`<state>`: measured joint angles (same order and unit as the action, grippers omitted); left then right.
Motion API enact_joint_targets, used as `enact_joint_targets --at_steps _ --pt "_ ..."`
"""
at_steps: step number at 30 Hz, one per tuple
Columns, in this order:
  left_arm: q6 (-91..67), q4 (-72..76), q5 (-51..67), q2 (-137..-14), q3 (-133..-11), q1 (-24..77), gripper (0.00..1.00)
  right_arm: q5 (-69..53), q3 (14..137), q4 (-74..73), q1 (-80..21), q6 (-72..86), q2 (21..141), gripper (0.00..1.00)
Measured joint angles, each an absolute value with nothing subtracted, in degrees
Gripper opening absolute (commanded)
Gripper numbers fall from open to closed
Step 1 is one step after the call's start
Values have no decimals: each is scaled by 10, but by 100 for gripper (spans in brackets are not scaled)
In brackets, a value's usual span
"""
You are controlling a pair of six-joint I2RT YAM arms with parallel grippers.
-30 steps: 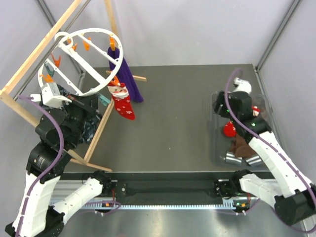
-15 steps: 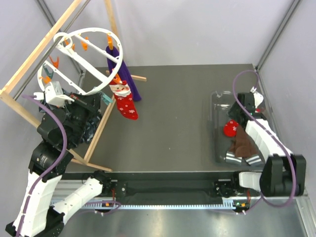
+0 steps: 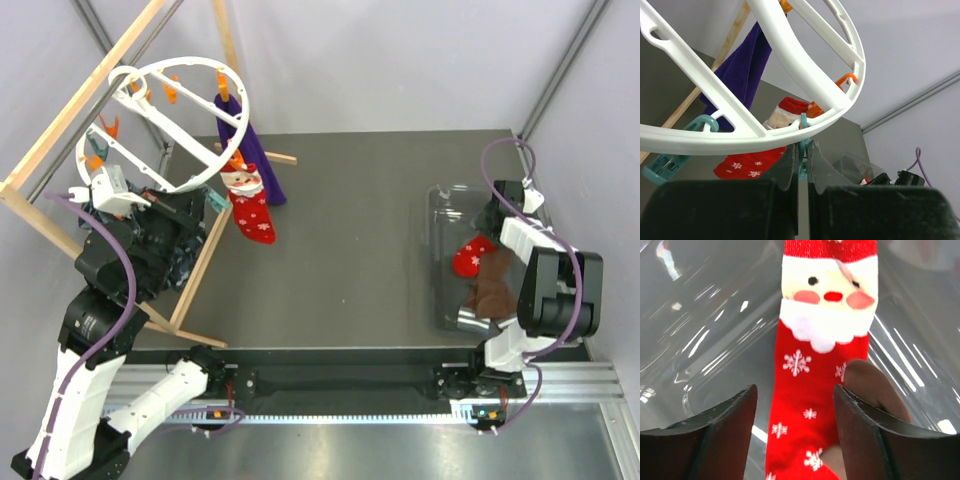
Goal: Clip the socks to the hanger
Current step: Pick up the sock from the bin.
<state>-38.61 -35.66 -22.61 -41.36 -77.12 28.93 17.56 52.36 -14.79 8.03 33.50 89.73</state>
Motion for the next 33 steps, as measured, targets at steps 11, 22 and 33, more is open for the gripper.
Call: enact_joint_targets --at_steps 11,22,33 --pt "-391 -355 -219 -413 -770 289 0 163 534 -130 85 298 960 45" --pt "-408 -343 -216 -407 -759 289 0 148 534 -160 66 274 937 4" --pt "-422 -342 -213 -406 -757 289 0 191 544 -265 -136 245 743 2"
